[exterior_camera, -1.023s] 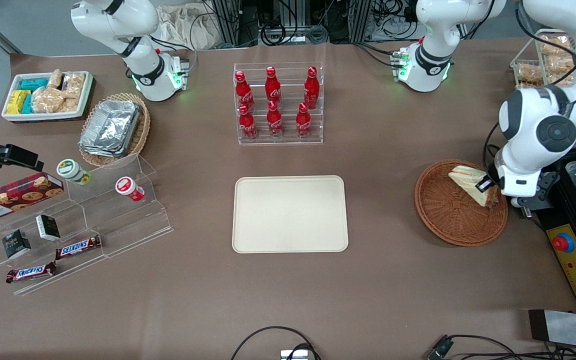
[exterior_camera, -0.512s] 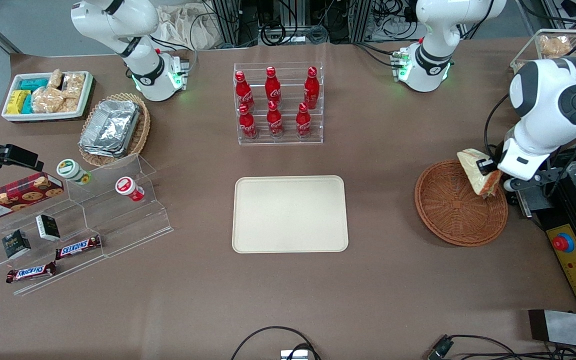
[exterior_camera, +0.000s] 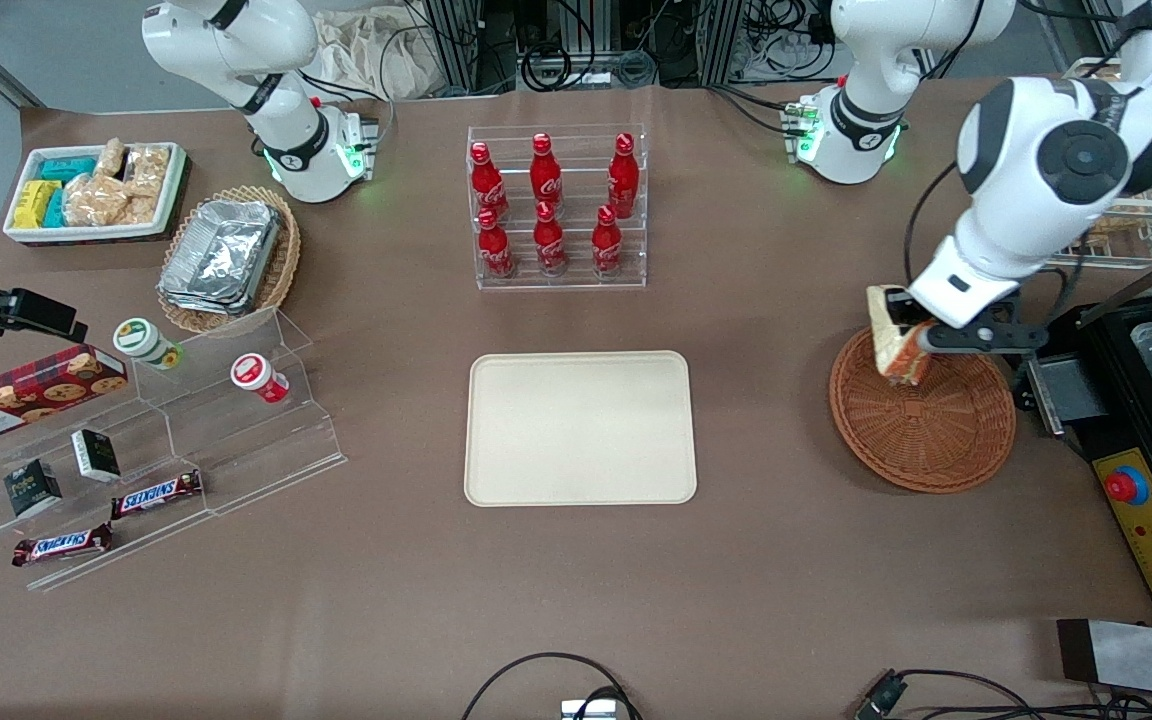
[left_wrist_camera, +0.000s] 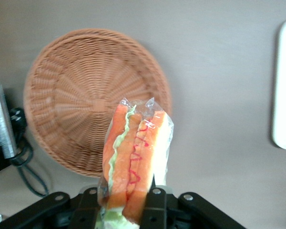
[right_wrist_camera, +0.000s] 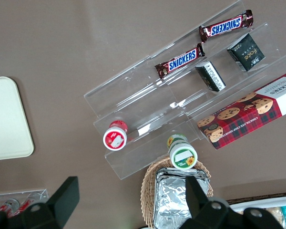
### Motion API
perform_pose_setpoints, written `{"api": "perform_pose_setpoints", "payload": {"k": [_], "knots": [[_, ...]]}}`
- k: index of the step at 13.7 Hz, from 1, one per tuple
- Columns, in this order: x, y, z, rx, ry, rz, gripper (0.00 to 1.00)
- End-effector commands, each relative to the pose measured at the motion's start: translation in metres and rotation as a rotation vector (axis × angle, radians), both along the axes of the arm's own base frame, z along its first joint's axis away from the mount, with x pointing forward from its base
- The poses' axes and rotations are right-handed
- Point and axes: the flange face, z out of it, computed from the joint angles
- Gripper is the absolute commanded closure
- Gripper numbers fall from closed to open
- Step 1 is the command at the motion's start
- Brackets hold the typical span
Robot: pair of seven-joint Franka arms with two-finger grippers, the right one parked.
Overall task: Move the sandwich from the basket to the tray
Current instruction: 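Lift the sandwich up out of the basket with the left gripper, then carry the sandwich with the left gripper over the cream tray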
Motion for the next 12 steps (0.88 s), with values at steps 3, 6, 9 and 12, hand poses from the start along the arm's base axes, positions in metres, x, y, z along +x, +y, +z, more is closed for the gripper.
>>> {"api": "perform_pose_setpoints", "payload": {"k": [3,6,9,12], "knots": [[-0.014,-0.054,0.014,-0.025,0.006,-0.096,0.70],[-0.019,-0.089,0.006,-0.025,0.012,-0.163,0.70],[-0.014,-0.124,-0.001,-0.049,0.025,-0.186,0.70],[0.001,-0.165,-0.013,-0.050,0.028,-0.129,0.70]]}}
